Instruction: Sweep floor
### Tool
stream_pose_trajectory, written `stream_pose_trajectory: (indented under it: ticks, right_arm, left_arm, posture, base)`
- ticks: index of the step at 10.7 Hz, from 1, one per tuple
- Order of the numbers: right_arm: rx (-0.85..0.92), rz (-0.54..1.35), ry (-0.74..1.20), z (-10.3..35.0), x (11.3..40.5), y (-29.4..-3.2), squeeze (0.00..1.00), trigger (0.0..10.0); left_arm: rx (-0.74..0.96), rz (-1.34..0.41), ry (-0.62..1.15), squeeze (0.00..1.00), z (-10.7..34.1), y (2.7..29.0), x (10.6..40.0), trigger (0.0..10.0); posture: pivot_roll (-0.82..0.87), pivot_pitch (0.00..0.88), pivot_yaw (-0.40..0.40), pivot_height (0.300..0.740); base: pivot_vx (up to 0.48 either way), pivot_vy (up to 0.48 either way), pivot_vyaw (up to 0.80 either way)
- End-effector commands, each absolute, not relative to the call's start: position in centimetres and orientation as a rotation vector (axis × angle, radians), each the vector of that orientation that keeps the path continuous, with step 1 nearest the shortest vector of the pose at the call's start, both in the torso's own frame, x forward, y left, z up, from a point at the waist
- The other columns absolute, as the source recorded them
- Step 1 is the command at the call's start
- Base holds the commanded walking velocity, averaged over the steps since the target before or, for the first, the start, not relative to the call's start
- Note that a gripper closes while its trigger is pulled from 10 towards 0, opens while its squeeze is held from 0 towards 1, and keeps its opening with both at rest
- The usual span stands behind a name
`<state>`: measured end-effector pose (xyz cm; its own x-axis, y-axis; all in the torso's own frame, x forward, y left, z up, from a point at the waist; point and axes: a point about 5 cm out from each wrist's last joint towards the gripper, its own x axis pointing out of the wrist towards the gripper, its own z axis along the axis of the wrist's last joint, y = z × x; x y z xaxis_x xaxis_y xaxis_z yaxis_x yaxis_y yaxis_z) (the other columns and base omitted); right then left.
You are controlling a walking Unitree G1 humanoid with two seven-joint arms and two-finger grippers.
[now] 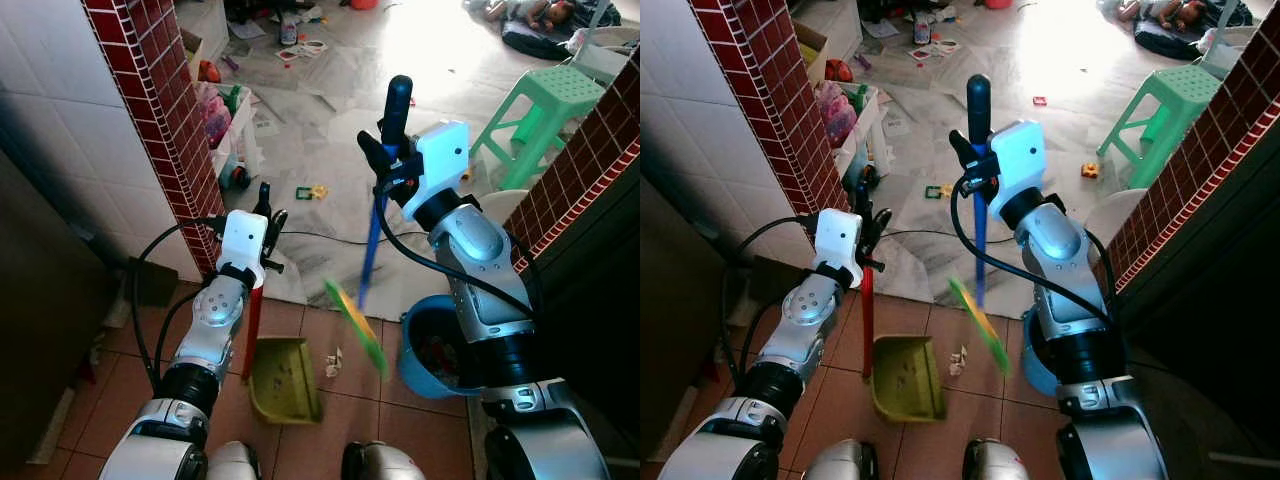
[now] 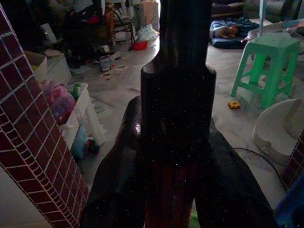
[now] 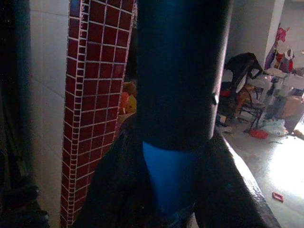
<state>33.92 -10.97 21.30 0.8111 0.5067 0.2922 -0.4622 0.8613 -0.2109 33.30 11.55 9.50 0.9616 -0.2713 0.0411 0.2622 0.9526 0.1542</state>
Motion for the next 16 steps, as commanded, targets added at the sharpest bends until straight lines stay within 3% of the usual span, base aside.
stream_pose_trajectory:
  ticks: [1, 9, 10, 11, 16]
  right_arm:
    - [-0.148, 0.523, -0.406, 22.4, 33.8, -10.9, 0.0, 10.0]
    - [-0.148, 0.523, -0.406, 22.4, 33.8, -10.9, 0.0, 10.0]
    - [-0.113, 0.268, -0.157, 16.5, 35.1, -13.6, 0.0, 10.0]
    - [-0.124, 0.235, -0.123, 15.6, 35.3, -14.2, 0.0, 10.0]
    - [-0.016, 0.177, -0.013, 12.1, 35.5, -12.0, 0.0, 10.0]
  left_arm:
    - [0.168, -0.286, -0.095, 0.0, 10.3, 11.5, 33.5, 10.0]
    - [0.168, -0.286, -0.095, 0.0, 10.3, 11.5, 33.5, 10.0]
    - [0.003, -0.24, 0.029, 0.0, 7.2, 10.5, 33.3, 10.0]
    - [-0.016, -0.234, 0.039, 0.0, 7.0, 10.4, 33.2, 10.0]
    - [-0.012, -0.25, 0.081, 0.0, 5.5, 10.2, 32.6, 10.0]
  posture:
    - [-0.03, 0.093, -0.011, 0.74]
    - [-0.03, 0.093, -0.011, 0.74]
    - [-0.09, 0.095, -0.001, 0.74]
    - [-0.08, 0.095, -0.001, 0.74]
    - [-0.07, 0.1, -0.004, 0.74]
  base:
    - [0.0, 0.0, 0.0]
    - [0.0, 0.0, 0.0]
    - [0.0, 0.0, 0.0]
    - [0.0, 0.0, 0.0]
    - [0.0, 0.0, 0.0]
